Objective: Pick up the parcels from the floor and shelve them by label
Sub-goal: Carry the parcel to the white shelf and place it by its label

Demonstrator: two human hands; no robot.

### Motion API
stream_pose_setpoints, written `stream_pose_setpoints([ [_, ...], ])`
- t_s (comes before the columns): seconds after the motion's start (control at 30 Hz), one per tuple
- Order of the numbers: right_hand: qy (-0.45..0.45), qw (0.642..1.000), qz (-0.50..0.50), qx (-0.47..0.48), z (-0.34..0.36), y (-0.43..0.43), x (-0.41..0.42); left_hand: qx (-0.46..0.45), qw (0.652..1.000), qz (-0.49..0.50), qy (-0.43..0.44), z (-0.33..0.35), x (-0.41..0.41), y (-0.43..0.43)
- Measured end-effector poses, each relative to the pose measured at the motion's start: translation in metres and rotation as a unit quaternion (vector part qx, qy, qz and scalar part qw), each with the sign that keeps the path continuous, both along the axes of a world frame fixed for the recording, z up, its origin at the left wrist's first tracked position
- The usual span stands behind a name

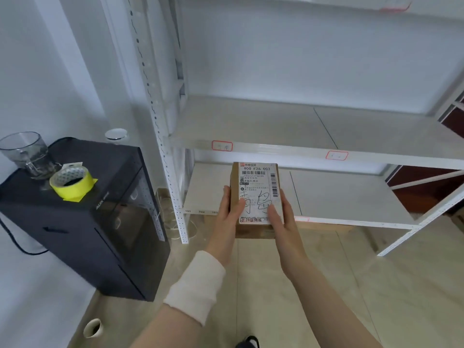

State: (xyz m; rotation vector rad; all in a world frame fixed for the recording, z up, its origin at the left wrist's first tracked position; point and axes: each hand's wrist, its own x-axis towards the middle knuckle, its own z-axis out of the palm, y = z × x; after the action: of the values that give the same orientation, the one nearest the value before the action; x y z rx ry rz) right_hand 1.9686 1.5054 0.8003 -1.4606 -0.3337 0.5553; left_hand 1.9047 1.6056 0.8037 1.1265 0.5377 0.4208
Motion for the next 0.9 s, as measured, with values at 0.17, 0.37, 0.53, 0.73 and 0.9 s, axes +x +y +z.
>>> stream_pose_setpoints([
  [0.17,-0.087,0.996,0.037,0.0,0.043,0.039,0.065,0.081,0.996,-0.006,-0.048,0.049,0.058,0.043],
  [0.37,-0.179,0.98,0.077,0.033,0.109,0.081,0.144,0.153,0.985,0.02,-0.083,0.119,0.129,0.083],
  [0.53,-0.239,0.965,0.092,0.057,0.162,0.108,0.19,0.211,0.971,0.033,-0.109,0.177,0.167,0.111],
  [0.73,-0.327,0.934,0.11,0.088,0.236,0.135,0.23,0.31,0.935,0.011,-0.17,0.25,0.193,0.144],
  [0.9,-0.39,0.909,0.104,0.106,0.3,0.16,0.25,0.44,0.881,-0.034,-0.173,0.303,0.207,0.184],
])
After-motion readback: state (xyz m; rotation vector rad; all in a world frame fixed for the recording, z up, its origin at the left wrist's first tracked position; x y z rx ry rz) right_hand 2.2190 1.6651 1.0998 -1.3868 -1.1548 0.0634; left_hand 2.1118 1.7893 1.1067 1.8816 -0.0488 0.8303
